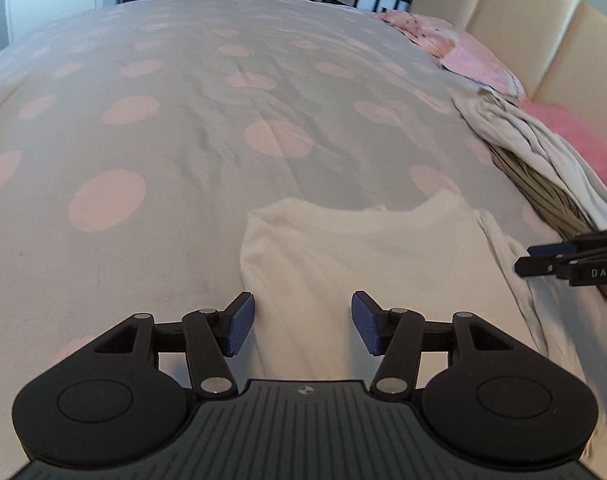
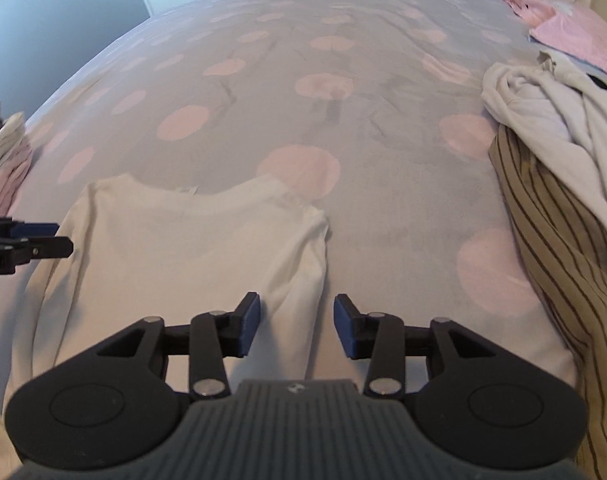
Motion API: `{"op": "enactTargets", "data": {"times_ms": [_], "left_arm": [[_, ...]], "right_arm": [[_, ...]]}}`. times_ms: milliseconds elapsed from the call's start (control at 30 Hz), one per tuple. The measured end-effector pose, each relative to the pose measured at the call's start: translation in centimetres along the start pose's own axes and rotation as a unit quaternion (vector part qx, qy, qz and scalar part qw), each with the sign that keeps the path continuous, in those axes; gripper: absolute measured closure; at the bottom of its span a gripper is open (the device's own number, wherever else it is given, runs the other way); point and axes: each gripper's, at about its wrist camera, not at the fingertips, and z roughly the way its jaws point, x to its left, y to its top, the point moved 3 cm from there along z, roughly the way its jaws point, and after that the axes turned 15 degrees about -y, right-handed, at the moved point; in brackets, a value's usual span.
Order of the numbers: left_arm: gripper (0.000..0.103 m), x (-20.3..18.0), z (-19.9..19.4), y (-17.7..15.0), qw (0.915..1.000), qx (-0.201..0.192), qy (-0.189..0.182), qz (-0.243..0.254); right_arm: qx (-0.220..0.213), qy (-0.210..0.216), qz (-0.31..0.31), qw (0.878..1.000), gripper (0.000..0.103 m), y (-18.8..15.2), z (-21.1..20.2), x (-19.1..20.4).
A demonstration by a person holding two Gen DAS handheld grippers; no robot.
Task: Fold clothes
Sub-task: 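Move both open tools to the shirt collar, then pinch the shirt collar with both tools and lift it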
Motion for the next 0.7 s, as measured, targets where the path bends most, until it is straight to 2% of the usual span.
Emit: {"op": "enactTargets", "data": {"times_ms": [100, 233, 300, 333, 400, 433, 467, 567, 700], "left_arm": [[0.052, 1.5, 1.2, 0.6, 0.9999, 0.002, 0.003, -0.012], [0.058, 2.5, 2.3, 1.4, 1.0, -0.004, -0.005, 0.006], [0.07, 2.6, 2.7, 1.8, 0.9999, -0.009, -0.001, 0.013], [0.074, 2.6, 2.8, 2.0, 0.9998, -0.015, -0.007, 0.014], [0.089, 2.5, 2.9, 2.5, 0.9991, -0.027, -0.027, 0.016], [0.092, 2.4, 2.9, 2.6, 0.9986, -0.031, -0.038, 0.021], [0.093, 2.3, 2.8, 2.7, 0.9982, -0.033, -0.043, 0.027], [0.095, 2.2, 2.4, 3.0, 0.9975, -0.038, -0.051, 0.03], [0.096, 0.9, -0.9, 2.9, 0.995, -0.064, -0.067, 0.037]], "right_arm": [[0.005, 0.005, 0.005, 1.0, 0.058, 1.1, 1.7, 0.1], [-0.007, 0.008, -0.014, 1.0, 0.058, 2.3, 3.3, 0.7], [-0.01, 0.013, -0.013, 1.0, 0.06, 2.9, 3.9, 0.9], [-0.011, 0.017, -0.011, 1.0, 0.063, 3.3, 4.2, 0.9], [-0.013, 0.023, -0.007, 1.0, 0.067, 3.9, 4.7, 1.1], [-0.014, 0.025, -0.008, 1.0, 0.074, 4.2, 4.9, 1.2], [-0.015, 0.026, -0.011, 0.999, 0.084, 4.4, 4.9, 1.3], [-0.02, 0.027, -0.016, 0.999, 0.09, 4.8, 4.5, 1.5], [-0.041, 0.04, -0.014, 0.998, 0.091, 5.2, 2.3, 1.0]]}}
